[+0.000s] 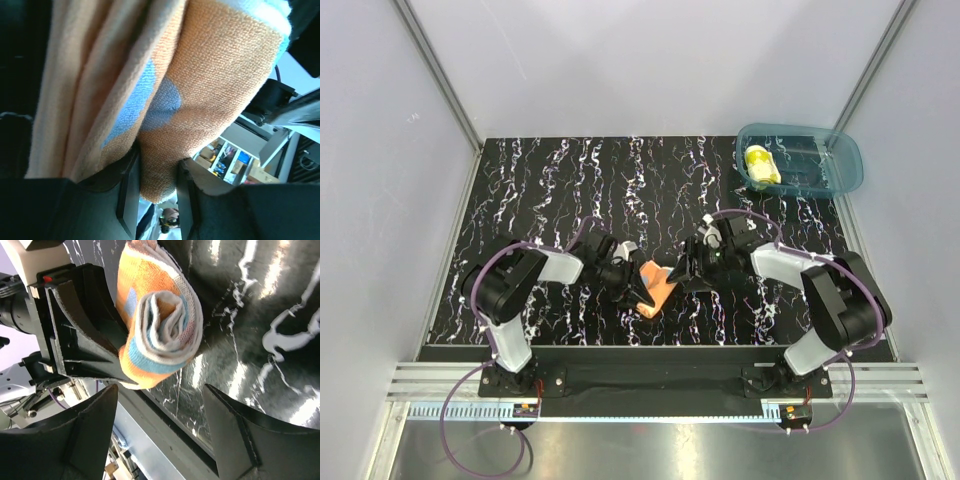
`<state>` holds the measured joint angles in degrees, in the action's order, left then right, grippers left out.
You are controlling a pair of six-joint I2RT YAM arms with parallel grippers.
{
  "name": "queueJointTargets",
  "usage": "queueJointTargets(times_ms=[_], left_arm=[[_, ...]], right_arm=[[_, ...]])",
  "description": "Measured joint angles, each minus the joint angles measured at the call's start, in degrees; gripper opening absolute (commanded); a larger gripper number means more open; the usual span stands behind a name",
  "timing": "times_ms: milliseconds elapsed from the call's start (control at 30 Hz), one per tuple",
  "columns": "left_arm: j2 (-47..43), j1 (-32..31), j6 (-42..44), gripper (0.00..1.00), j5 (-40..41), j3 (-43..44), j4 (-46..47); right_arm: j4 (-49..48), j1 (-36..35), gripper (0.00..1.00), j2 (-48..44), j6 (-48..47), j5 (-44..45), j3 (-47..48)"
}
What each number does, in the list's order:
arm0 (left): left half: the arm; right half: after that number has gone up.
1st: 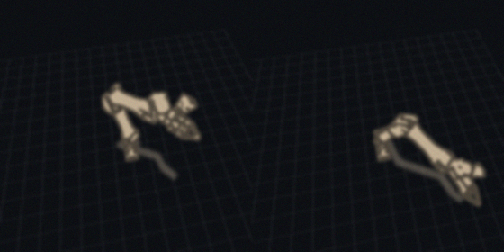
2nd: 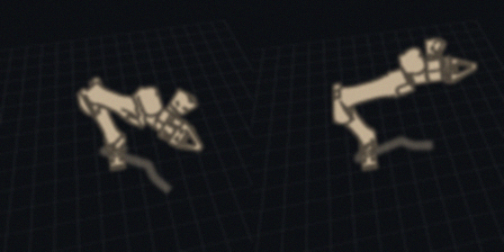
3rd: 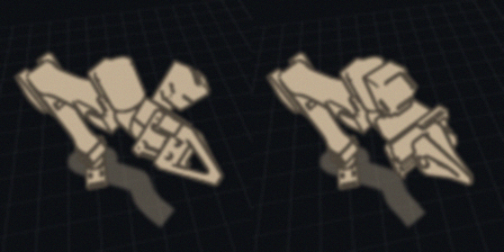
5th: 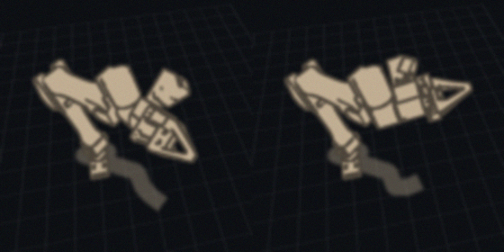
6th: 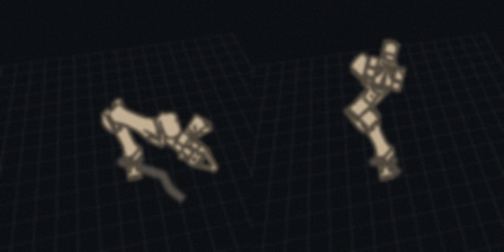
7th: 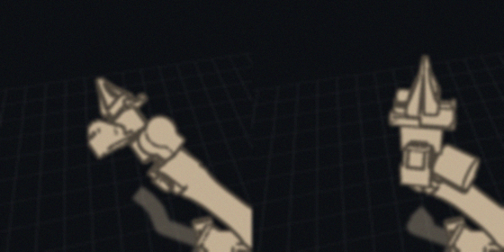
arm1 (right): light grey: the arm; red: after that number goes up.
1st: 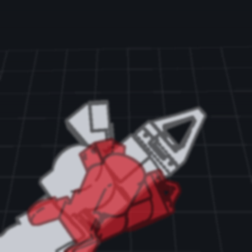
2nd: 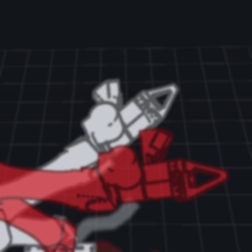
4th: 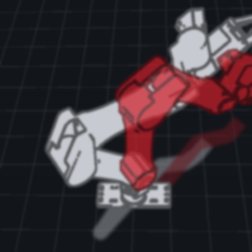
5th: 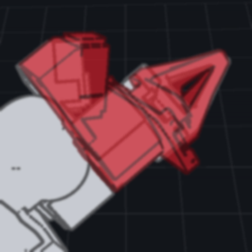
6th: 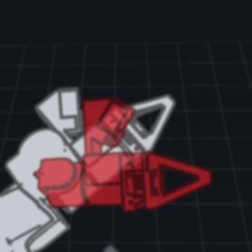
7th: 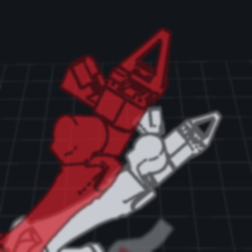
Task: Roll the towels
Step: Roll the towel
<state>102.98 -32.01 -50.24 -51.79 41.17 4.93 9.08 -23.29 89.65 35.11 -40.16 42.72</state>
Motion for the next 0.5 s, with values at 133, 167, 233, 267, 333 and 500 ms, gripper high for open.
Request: queueJointTargets(times_ms=[133,167,233,267,333,500], left_arm=[[1.0,1.2,-0.6,0.34,-1.8,-0.4,0.9],[1.3,1.4,-0.6,0.35,-2.3,-0.5,1.1],[1.5,1.9,-0.7,0.35,-3.0,-0.7,1.4],[1.5,2.1,-0.7,0.35,-3.3,-0.9,1.4],[1.7,2.5,-0.7,0.36,-3.8,-1.3,1.7],[1.9,3.0,-0.8,0.37,-4.4,-1.4,2.0]], right_arm=[[-3.7,-1.6,0.71,3.0,1.0,0.0,0.0],[-4.5,-2.0,0.71,3.7,1.2,0.0,0.0],[-6.3,-2.6,0.71,5.1,1.5,0.0,0.0],[-7.0,-2.7,0.71,5.7,1.6,0.0,0.0],[-8.4,-3.0,0.71,6.7,1.9,-0.1,0.0],[-11.9,-3.7,0.66,9.6,2.8,-1.0,0.1]])
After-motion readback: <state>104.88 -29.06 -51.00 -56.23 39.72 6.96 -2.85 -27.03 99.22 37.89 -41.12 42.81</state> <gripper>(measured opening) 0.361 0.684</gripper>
